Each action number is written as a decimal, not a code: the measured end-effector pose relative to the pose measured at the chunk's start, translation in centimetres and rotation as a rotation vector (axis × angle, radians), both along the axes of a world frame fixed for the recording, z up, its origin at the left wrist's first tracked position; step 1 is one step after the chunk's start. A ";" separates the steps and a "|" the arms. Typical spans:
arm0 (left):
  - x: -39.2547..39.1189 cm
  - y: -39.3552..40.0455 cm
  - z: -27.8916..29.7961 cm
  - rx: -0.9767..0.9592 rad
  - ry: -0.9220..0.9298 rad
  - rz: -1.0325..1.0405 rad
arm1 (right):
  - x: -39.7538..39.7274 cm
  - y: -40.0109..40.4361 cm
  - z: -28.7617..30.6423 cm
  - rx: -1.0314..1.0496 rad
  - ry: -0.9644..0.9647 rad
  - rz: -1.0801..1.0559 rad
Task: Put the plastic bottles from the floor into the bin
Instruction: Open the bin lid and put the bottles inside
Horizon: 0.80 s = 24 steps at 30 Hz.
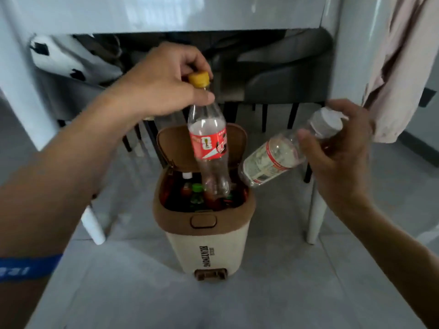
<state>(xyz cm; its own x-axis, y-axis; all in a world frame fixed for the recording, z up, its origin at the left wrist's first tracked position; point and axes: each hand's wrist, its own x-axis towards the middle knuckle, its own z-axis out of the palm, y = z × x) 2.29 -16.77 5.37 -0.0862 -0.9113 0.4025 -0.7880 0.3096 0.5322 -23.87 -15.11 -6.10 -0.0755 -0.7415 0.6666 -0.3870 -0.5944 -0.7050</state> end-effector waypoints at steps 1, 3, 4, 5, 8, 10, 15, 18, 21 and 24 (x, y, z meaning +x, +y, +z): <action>1.0 -0.2 -0.7 0.038 -0.035 0.002 | 1.4 -0.3 0.5 -0.012 0.046 0.025; 2.7 -1.0 -3.1 0.132 -0.123 0.003 | 4.5 -1.0 1.2 -0.014 0.143 0.068; 3.3 -1.5 -4.7 0.209 -0.182 0.003 | 5.8 -1.3 1.2 -0.001 0.187 0.084; 3.9 -1.9 -6.4 0.293 -0.240 0.007 | 7.1 -1.7 1.0 0.015 0.235 0.097; 4.9 -2.7 -10.6 0.466 -0.306 0.007 | 9.4 -2.6 0.1 0.058 0.350 0.115; 5.5 -2.8 -11.7 0.481 -0.281 0.029 | 10.2 -3.2 -0.7 0.074 0.393 0.112; 6.6 -2.9 -11.1 0.649 -0.362 0.026 | 11.0 -4.6 -3.5 0.165 0.570 0.066; 6.7 -2.9 -11.4 0.699 -0.392 0.011 | 10.7 -5.1 -6.6 0.350 0.795 0.093; 6.6 -2.9 -11.8 0.687 -0.380 0.020 | 10.8 -5.5 -8.2 0.447 1.057 0.017; 7.1 -3.0 -12.0 0.672 -0.342 0.014 | 12.8 -6.3 -7.2 0.287 1.137 0.016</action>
